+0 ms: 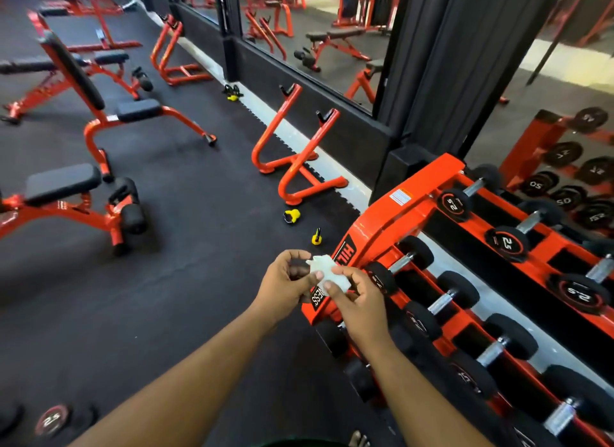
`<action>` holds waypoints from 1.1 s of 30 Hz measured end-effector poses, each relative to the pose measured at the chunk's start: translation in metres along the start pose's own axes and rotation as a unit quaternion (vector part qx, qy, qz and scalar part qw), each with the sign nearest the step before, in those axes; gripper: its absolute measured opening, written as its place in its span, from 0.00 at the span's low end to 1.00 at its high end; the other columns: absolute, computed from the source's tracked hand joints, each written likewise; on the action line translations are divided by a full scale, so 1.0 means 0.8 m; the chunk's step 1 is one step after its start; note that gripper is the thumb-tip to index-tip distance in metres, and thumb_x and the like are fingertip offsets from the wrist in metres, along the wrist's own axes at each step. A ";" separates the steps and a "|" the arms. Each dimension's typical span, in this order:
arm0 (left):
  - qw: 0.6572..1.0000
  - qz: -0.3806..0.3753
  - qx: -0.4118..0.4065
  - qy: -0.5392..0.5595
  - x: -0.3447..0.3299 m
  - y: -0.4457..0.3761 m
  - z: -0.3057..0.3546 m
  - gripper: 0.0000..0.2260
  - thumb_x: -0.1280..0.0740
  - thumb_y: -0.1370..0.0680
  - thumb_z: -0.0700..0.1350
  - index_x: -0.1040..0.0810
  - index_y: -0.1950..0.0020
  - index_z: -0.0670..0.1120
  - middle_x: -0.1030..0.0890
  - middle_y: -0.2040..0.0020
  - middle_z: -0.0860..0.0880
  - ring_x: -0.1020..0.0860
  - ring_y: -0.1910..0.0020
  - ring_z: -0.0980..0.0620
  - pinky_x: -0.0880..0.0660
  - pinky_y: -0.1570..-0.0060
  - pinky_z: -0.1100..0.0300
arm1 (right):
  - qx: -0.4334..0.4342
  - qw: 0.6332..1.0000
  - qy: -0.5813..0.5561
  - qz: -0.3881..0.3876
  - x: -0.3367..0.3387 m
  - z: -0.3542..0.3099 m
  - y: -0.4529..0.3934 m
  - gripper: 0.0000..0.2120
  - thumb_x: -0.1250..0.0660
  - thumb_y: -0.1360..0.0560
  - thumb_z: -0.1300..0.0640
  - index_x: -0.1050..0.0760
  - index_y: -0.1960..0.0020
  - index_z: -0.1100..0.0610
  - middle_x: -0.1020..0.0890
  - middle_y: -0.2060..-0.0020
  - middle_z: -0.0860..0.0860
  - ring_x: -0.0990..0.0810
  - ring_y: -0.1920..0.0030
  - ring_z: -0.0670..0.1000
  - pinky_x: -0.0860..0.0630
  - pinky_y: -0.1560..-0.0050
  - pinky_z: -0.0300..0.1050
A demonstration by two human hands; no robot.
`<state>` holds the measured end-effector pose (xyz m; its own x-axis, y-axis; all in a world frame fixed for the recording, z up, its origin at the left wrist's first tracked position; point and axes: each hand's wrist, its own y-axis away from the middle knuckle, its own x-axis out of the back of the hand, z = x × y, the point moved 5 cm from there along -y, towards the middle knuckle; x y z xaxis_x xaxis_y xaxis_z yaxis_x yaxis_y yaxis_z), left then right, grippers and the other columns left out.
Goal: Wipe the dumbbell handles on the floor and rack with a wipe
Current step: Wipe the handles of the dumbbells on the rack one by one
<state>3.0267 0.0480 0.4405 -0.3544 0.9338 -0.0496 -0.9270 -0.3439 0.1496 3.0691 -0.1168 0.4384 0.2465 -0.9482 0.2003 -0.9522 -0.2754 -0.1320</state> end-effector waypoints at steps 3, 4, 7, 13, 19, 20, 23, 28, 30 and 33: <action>1.000 0.003 -0.008 0.012 0.025 0.008 0.006 0.18 0.22 0.26 0.41 0.25 0.41 0.45 0.18 0.59 0.39 0.24 0.70 0.50 0.24 0.67 0.54 | 0.021 0.999 0.026 0.015 -0.022 -0.015 0.010 0.07 0.27 0.24 0.59 0.18 0.47 0.50 0.16 0.49 0.44 0.19 0.45 0.42 0.24 0.47 0.36; 1.000 0.004 -0.004 0.021 0.030 0.010 0.007 0.19 0.22 0.27 0.41 0.25 0.40 0.45 0.19 0.59 0.41 0.24 0.70 0.51 0.24 0.68 0.55 | 0.027 0.999 0.029 0.024 -0.026 -0.020 0.013 0.06 0.27 0.23 0.60 0.18 0.48 0.50 0.16 0.49 0.44 0.19 0.45 0.43 0.24 0.47 0.36; 0.998 0.003 0.006 0.058 0.044 0.020 0.012 0.20 0.22 0.26 0.41 0.25 0.38 0.44 0.20 0.59 0.45 0.26 0.71 0.52 0.24 0.68 0.56 | 0.026 0.998 0.007 0.064 -0.036 -0.034 0.018 0.05 0.29 0.22 0.60 0.18 0.50 0.51 0.16 0.52 0.45 0.19 0.48 0.43 0.24 0.46 0.38; 0.998 -0.036 0.009 0.050 0.057 0.024 0.010 0.18 0.24 0.23 0.43 0.21 0.34 0.48 0.18 0.55 0.45 0.27 0.69 0.55 0.23 0.66 0.56 | -0.161 0.938 -0.262 0.160 -0.046 -0.038 0.017 0.07 0.37 0.17 0.57 0.21 0.46 0.56 0.15 0.49 0.53 0.16 0.50 0.53 0.16 0.54 0.54; 1.000 0.001 0.026 -0.009 0.061 0.020 0.018 0.06 0.33 0.17 0.44 0.16 0.47 0.47 0.15 0.55 0.53 0.24 0.61 0.56 0.22 0.53 0.56 | -0.213 0.947 -0.198 0.135 -0.044 -0.040 0.016 0.11 0.41 0.16 0.48 0.23 0.46 0.52 0.16 0.48 0.54 0.16 0.49 0.53 0.16 0.51 0.57; 0.999 0.006 0.032 -0.010 0.060 0.018 0.023 0.07 0.35 0.17 0.44 0.17 0.47 0.46 0.14 0.51 0.51 0.23 0.58 0.55 0.21 0.51 0.55 | -0.196 0.959 -0.157 0.132 -0.038 -0.045 0.015 0.12 0.41 0.16 0.44 0.23 0.45 0.50 0.15 0.47 0.53 0.16 0.48 0.53 0.17 0.47 0.59; 0.999 -0.009 0.032 -0.036 0.055 0.012 0.037 0.09 0.38 0.17 0.43 0.19 0.45 0.44 0.15 0.47 0.46 0.20 0.56 0.54 0.19 0.48 0.50 | -0.092 0.994 -0.036 0.049 -0.027 -0.069 0.005 0.20 0.39 0.20 0.38 0.28 0.33 0.47 0.20 0.41 0.49 0.20 0.43 0.46 0.21 0.40 0.52; 0.998 -0.040 0.011 -0.042 0.039 0.011 0.061 0.10 0.41 0.16 0.41 0.20 0.44 0.43 0.15 0.53 0.43 0.18 0.62 0.52 0.18 0.50 0.48 | -0.079 0.993 0.077 -0.049 -0.023 -0.074 -0.008 0.14 0.30 0.21 0.51 0.23 0.36 0.50 0.17 0.45 0.45 0.18 0.42 0.50 0.22 0.44 0.46; 0.999 -0.036 0.009 -0.030 0.039 0.010 0.065 0.10 0.41 0.16 0.42 0.21 0.45 0.42 0.15 0.57 0.44 0.17 0.63 0.52 0.18 0.51 0.48 | -0.076 0.995 0.053 -0.031 -0.017 -0.072 -0.007 0.07 0.29 0.22 0.53 0.18 0.44 0.52 0.14 0.54 0.49 0.15 0.49 0.54 0.20 0.49 0.51; 1.000 -0.026 0.007 -0.010 0.042 0.009 0.067 0.09 0.39 0.15 0.44 0.21 0.44 0.42 0.16 0.58 0.45 0.18 0.63 0.51 0.17 0.54 0.48 | -0.075 0.996 0.020 -0.035 -0.016 -0.076 0.003 0.03 0.29 0.22 0.56 0.17 0.51 0.54 0.13 0.58 0.53 0.15 0.58 0.52 0.20 0.54 0.50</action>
<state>3.0149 0.0822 0.4930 -0.3028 0.9523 -0.0388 -0.9424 -0.2932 0.1608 3.0527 -0.0958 0.4948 0.3082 -0.9198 0.2428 -0.9501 -0.3107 0.0290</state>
